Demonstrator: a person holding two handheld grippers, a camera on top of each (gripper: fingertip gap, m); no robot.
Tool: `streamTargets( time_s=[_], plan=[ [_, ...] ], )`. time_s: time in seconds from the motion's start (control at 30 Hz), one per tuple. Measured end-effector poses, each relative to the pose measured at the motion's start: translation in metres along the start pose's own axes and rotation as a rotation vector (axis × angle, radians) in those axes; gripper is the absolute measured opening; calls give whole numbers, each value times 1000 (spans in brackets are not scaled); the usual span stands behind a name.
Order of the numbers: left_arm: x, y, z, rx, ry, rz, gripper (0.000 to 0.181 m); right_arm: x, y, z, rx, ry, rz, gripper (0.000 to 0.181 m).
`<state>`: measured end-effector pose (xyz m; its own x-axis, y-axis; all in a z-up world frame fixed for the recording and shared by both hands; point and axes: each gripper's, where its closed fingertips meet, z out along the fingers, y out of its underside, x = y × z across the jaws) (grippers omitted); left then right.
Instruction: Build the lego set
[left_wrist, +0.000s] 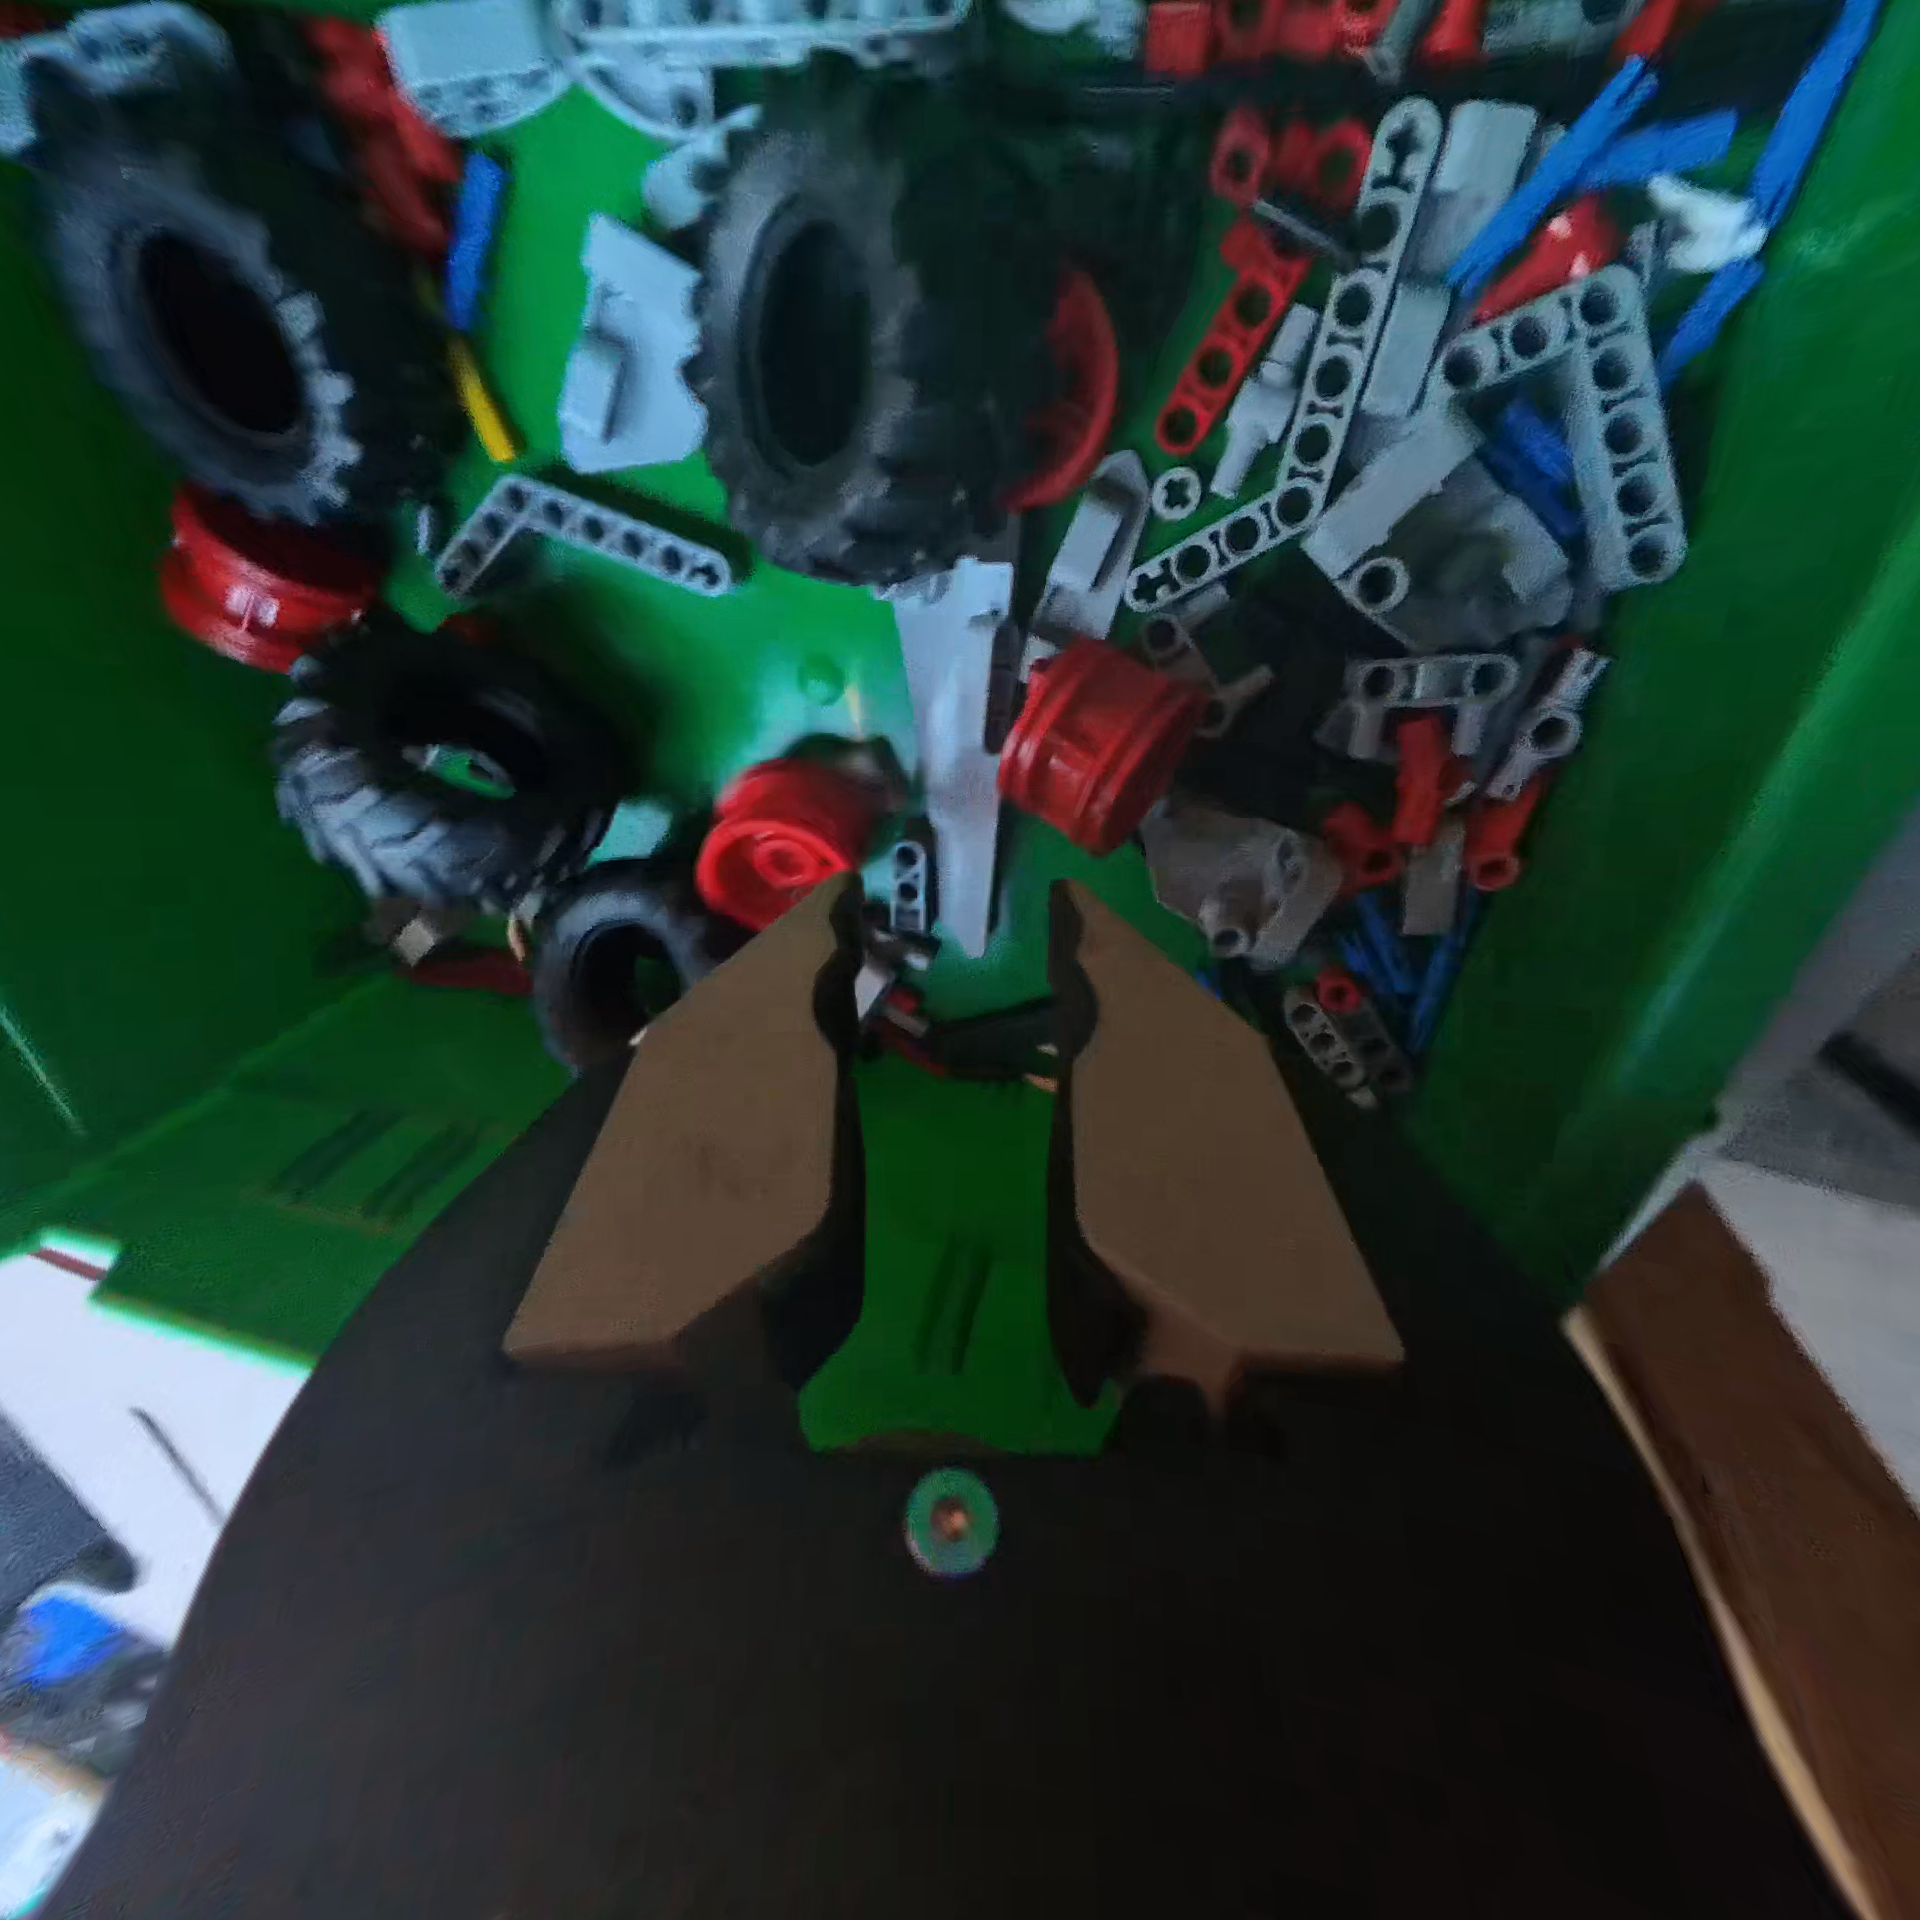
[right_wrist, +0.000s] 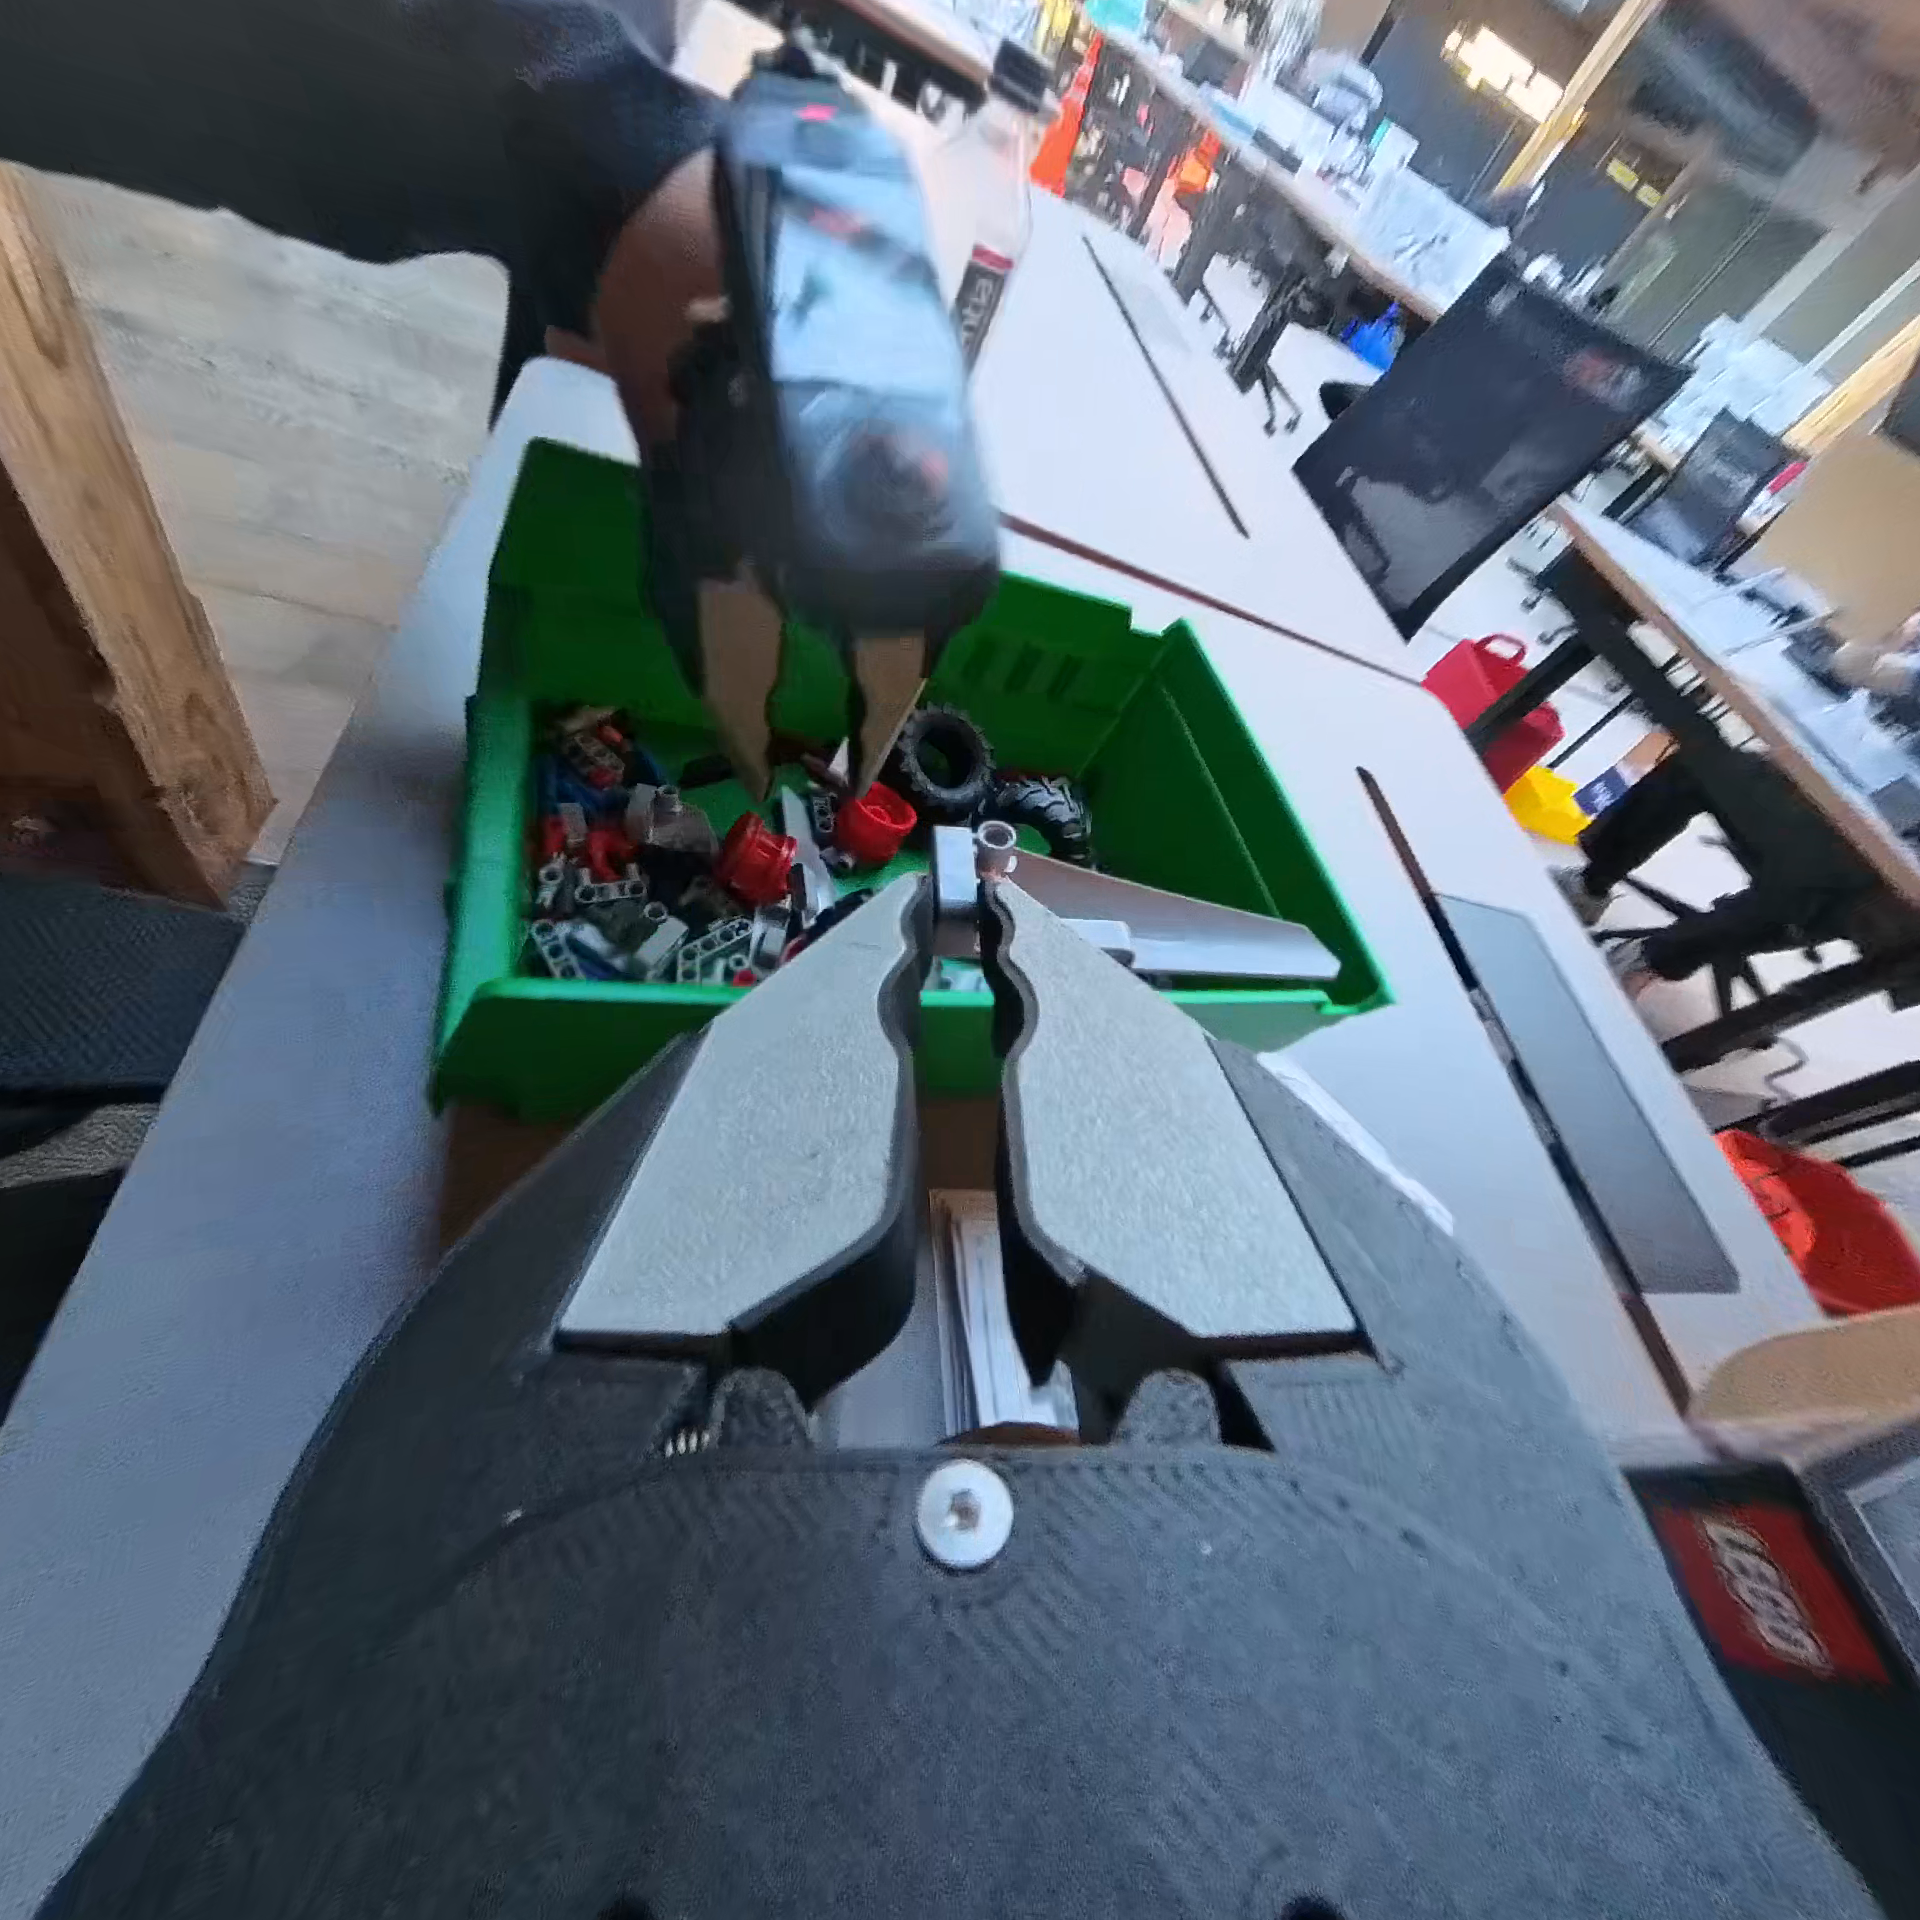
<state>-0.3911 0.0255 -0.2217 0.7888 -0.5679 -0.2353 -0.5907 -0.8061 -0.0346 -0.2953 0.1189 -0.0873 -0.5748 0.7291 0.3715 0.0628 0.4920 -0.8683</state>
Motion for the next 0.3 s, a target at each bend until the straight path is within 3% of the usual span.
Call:
streamTargets(
  time_s=[0.03,0.1,0.13,0.3],
  plan=[
    [3,0,4,-29,-14,35,35,1,1,7,-4,-24,26,5],
    [3,7,12,-115,-62,74,35,-1,0,12,6,-66,69,5],
    [2,11,14,-158,-94,95,22,-3,-1,12,15,-74,78,6],
    [-7,13,16,-197,-172,110,8,-17,5,6,7,-98,63,6]
  ],
)
